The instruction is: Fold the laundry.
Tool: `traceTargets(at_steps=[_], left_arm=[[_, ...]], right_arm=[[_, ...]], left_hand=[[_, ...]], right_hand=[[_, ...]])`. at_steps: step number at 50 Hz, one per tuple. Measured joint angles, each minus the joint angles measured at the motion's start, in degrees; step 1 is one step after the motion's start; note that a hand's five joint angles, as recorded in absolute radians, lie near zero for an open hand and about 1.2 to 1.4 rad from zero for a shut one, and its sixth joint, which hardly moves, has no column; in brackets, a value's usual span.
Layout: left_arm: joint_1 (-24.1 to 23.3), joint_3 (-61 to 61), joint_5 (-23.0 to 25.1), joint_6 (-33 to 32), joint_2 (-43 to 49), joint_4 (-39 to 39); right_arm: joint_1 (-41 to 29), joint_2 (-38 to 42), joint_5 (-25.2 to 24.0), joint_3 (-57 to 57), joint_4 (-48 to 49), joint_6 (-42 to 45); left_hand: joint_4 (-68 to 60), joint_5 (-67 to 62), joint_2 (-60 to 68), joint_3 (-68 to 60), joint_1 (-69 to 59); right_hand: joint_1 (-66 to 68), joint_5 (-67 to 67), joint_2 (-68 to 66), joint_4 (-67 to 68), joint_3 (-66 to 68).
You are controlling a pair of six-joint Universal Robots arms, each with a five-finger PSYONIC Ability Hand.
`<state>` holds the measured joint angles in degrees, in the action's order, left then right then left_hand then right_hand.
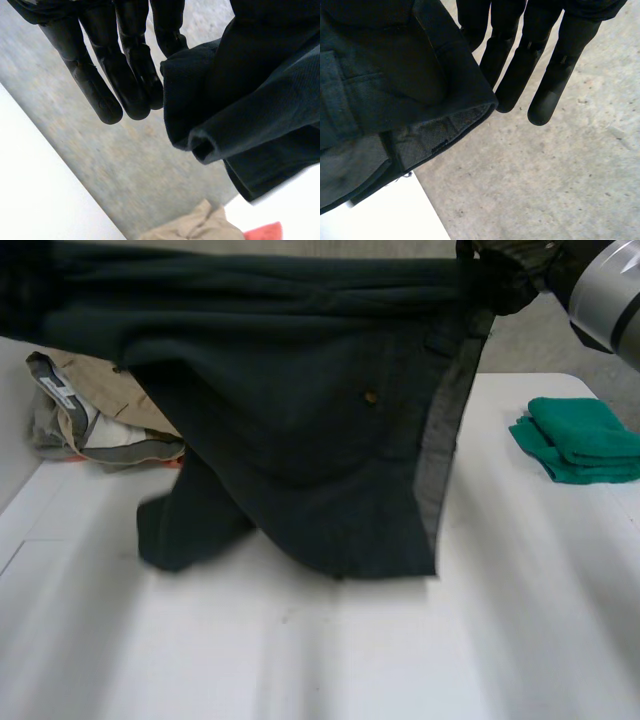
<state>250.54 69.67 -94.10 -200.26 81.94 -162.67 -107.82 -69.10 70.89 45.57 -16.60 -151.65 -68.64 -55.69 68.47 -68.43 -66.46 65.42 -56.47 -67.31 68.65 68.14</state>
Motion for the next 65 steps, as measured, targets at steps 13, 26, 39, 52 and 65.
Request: traceTargets(at_steps=[13, 26, 39, 52, 65], left_arm=[[-2.12, -11.55, -0.2, 4.2, 21.31, -6.01], [-2.41, -25.68, -7.2, 10.45, 21.18, -21.16], [-5.27, -1.94, -6.68, 12.2, 19.28, -17.59], [-9.21, 18.61, -7.21, 11.91, 31.32, -16.31], [-10.35, 17.58, -10.32, 7.78, 23.07, -9.53]], right_arm=[[-3.68, 10.35, 3.49, -0.25, 17.89, -2.75], [-3.33, 11.42, 12.49, -10.12, 44.72, -15.73], [-2.53, 11.42, 0.56, -0.62, 24.52, -18.13], [-3.28, 18.75, -0.88, 27.16, 19.53, 1.74], [-1.1, 12.03, 2.33, 32.16, 18.47, 0.48]], left_hand=[[-0.2, 0.0, 0.0, 0.0, 0.0], [-0.21, 0.0, 0.01, -0.01, 0.0], [-0.22, 0.0, 0.02, -0.01, 0.0], [18.51, 15.45, -19.3, 18.11, 18.31], [52.34, 49.85, -51.66, 51.73, 49.34]], right_hand=[[0.0, -1.53, -0.17, 0.02, 0.05], [0.0, -1.53, -0.17, 0.05, 0.05], [0.0, -1.96, -0.18, 0.07, 0.05], [-17.19, 14.47, 17.63, -16.47, -16.17], [-52.73, 53.78, 55.46, -56.72, -56.24]])
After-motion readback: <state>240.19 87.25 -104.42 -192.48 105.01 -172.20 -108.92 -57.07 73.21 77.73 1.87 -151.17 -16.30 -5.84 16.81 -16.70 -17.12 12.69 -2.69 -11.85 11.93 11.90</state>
